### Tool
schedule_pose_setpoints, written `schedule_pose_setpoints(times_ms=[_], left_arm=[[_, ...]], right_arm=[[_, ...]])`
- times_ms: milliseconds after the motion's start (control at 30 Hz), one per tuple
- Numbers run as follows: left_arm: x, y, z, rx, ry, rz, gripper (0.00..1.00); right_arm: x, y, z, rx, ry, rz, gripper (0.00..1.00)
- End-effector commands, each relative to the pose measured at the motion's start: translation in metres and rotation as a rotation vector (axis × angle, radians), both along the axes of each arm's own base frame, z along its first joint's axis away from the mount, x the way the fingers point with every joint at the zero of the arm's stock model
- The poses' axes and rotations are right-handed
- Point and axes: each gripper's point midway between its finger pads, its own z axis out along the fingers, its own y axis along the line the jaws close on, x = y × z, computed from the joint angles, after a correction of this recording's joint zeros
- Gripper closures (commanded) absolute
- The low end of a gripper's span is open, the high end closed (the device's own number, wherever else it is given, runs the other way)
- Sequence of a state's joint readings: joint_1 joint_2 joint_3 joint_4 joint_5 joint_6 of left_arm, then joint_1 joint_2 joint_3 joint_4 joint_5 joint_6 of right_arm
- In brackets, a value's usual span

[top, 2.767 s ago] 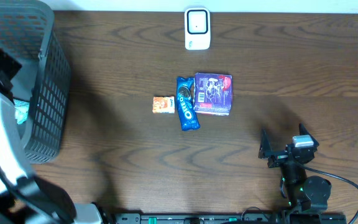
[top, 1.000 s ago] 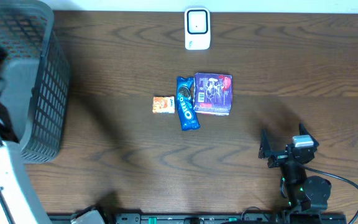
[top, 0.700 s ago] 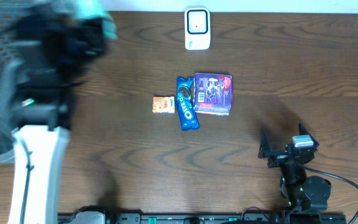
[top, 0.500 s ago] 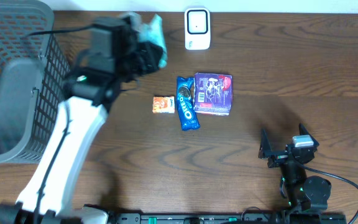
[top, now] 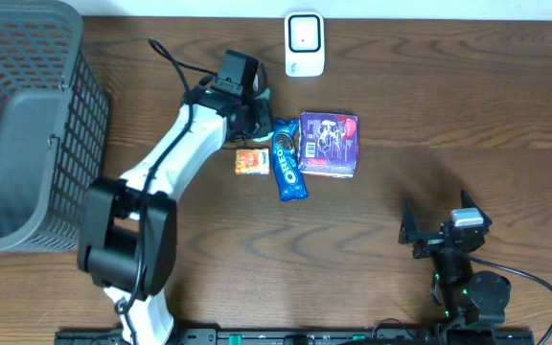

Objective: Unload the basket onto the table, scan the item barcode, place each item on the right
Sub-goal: 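Lift the mint-green bag out of the basket toward the scanner, then release the mint-green bag beside the Oreo pack and hold left arm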

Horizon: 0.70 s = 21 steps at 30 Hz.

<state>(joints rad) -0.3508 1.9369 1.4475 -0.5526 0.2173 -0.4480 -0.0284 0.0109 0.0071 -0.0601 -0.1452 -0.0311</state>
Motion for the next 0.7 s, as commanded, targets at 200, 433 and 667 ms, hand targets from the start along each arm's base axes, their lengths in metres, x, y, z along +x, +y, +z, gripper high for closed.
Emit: schedule_pose_setpoints(times_ms=[200, 433, 667], left_arm=[[0.025, 0.003, -0.021, 0.053, -0.062, 0.019, 0.29], [0.034, 0.004, 0.021, 0.016, -0.161, 0.03, 0.16], [0.022, 0.041, 0.14, -0.048, -0.369, 0.103, 0.02]], right_arm=[[0.0, 0.002, 0.0, -0.007, -0.002, 0.01, 0.01], [0.0, 0.002, 0.0, -0.007, -0.002, 0.01, 0.01], [0.0, 0.002, 0.0, -0.007, -0.002, 0.01, 0.01]])
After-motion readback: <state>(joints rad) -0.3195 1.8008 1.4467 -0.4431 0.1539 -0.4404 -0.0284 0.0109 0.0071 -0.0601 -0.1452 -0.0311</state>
